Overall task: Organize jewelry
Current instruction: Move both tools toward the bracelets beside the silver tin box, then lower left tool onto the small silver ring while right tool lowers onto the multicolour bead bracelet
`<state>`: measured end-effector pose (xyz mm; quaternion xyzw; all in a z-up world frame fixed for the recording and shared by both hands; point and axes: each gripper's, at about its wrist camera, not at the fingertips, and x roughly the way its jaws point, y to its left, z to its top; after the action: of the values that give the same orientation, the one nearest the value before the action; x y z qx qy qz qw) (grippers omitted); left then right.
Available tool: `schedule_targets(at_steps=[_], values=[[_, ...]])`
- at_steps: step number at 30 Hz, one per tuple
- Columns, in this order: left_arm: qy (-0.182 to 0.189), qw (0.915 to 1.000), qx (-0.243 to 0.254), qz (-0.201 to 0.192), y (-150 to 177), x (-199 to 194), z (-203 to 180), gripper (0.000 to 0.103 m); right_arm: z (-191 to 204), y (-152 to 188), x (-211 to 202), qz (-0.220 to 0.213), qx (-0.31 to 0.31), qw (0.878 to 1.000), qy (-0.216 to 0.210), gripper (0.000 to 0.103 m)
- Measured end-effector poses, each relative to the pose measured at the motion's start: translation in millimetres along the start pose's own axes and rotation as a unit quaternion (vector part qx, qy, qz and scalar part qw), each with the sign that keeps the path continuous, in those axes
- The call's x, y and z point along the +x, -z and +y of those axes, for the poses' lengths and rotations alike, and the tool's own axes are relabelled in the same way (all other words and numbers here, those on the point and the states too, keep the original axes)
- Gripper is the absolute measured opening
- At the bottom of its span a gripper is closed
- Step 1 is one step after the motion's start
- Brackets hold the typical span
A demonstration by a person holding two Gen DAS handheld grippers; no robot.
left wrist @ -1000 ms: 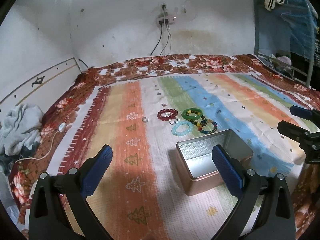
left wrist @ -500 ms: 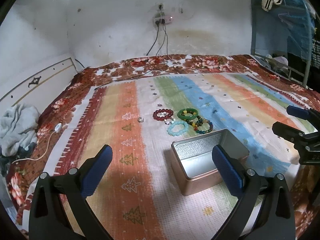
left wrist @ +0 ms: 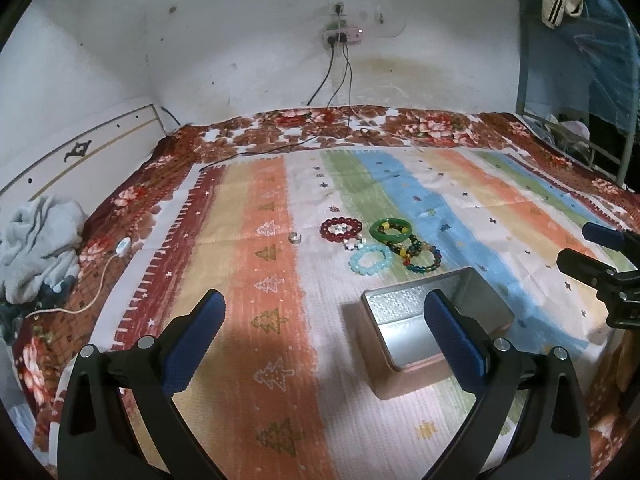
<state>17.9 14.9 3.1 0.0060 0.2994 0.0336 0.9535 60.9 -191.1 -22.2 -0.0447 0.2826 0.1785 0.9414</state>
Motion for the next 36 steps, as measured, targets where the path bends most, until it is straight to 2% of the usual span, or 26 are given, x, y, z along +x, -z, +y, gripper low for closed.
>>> schedule_targets(at_steps=[5,8,14,21,27,33,36], values=[[0.001,0.9999,0.013,-0.005,-9,8,-1,0.098,-1,-5,11,0.012,-0.005,1.000,0.002,0.098],[0.021,0.9996,0.017,-0.010,-14,11,-1,0.098,-1,-8,15,0.016,-0.005,1.000,-0.001,0.098],[0.013,0.9999,0.010,0.000,-22,24,2,0.098,2,-20,20,-0.008,-0.018,1.000,0.023,0.098],[-0.010,0.9998,-0.001,0.019,-33,45,7,0.098,-5,-38,44,-0.004,-0.009,1.000,0.024,0.098],[-0.012,0.9995,-0.004,0.030,-43,64,11,0.098,-15,-45,61,0.005,0.002,0.999,0.033,0.098],[-0.020,0.9990,0.011,0.038,-49,78,7,0.098,-21,-54,76,0.012,0.012,1.000,0.026,0.098],[-0.038,0.9977,0.025,0.050,-52,89,6,0.098,-26,-59,86,0.016,0.025,0.999,0.036,0.098]])
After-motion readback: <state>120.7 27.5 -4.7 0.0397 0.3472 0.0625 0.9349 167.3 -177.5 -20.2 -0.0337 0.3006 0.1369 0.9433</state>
